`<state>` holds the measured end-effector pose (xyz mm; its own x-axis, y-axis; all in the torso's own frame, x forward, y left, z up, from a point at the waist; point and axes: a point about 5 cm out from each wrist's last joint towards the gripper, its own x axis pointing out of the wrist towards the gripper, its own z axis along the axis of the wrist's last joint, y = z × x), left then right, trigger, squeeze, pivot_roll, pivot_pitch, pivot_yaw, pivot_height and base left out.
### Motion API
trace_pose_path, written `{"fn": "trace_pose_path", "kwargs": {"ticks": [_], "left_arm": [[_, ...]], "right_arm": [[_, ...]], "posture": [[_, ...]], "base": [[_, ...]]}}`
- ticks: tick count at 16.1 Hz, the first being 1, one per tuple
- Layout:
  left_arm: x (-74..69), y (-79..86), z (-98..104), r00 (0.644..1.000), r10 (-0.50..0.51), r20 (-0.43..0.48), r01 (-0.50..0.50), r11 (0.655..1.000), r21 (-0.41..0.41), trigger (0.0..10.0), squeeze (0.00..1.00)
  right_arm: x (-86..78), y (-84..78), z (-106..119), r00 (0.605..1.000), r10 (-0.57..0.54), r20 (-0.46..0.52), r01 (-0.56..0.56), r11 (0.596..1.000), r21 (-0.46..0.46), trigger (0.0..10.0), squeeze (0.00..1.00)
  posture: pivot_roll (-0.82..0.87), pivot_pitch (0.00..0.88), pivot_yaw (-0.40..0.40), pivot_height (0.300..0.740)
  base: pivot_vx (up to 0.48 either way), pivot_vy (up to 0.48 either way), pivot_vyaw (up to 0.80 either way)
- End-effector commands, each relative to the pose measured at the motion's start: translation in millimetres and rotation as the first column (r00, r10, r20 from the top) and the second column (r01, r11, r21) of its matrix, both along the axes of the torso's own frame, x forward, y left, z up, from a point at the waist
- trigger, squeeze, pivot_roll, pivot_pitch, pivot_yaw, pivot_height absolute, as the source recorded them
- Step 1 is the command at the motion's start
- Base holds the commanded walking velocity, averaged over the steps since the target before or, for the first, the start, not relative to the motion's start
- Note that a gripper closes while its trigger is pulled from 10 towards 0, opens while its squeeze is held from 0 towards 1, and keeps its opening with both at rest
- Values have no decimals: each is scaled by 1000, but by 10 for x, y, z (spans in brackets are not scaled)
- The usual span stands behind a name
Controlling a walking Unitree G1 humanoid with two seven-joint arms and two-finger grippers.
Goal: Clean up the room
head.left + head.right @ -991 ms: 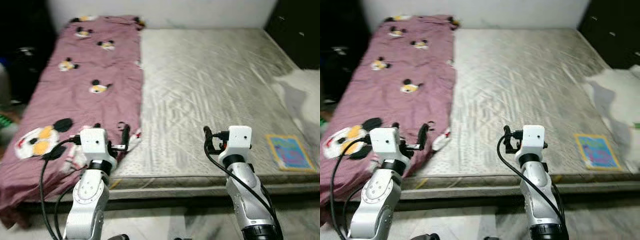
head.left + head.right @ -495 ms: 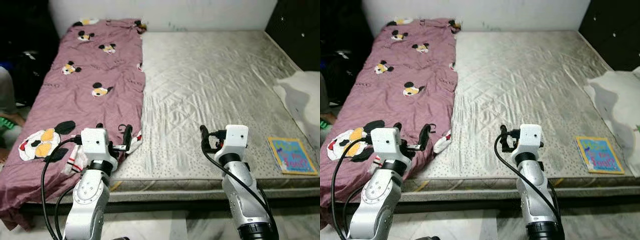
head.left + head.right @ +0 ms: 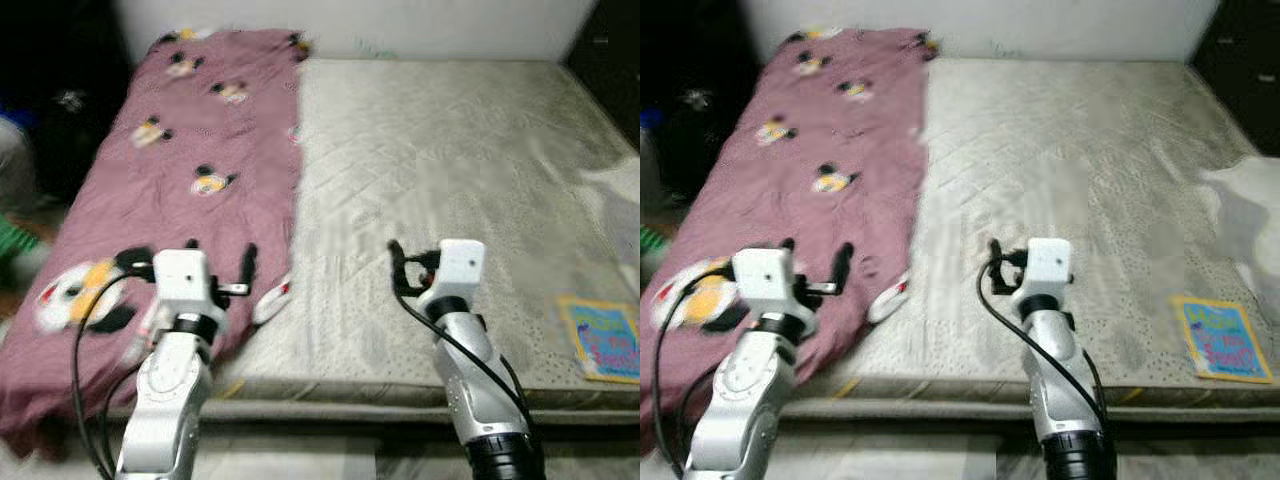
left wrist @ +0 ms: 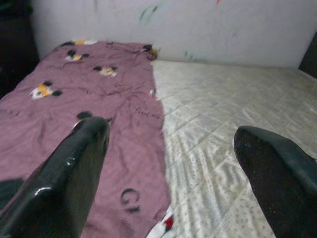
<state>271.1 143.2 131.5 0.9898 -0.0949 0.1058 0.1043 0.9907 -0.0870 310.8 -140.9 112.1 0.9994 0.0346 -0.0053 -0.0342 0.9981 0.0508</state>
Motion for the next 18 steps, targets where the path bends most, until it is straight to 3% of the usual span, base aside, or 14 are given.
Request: {"fn": "trace_pose_path", "kwargs": {"ticks": [1,6,8,18], "left_arm": [[-2,-71,-13,1000,-22,-7,22,1000,-8,10000,0],[21,-59,-42,999,33,-29,-32,999,21,10000,0],[17,-59,-49,999,20,-31,-20,1000,-4,10000,0],[28,-95,-53,999,1,-35,-1,1000,-28,10000,0]], "right_arm": [[-20,-102,-65,999,-29,-25,29,1000,-9,10000,0],[-8,-107,-101,999,-31,-43,31,999,-11,10000,0],[-8,-110,-111,998,-31,-46,30,999,-12,10000,0],[-2,-100,-130,998,-22,-50,21,1000,-21,10000,0]], "posture": [[-16,119,12,740],[-14,114,10,740],[-9,109,7,740],[-8,101,6,740]], "base": [[304,0,0],[118,0,0],[0,0,0],[0,480,0]]}}
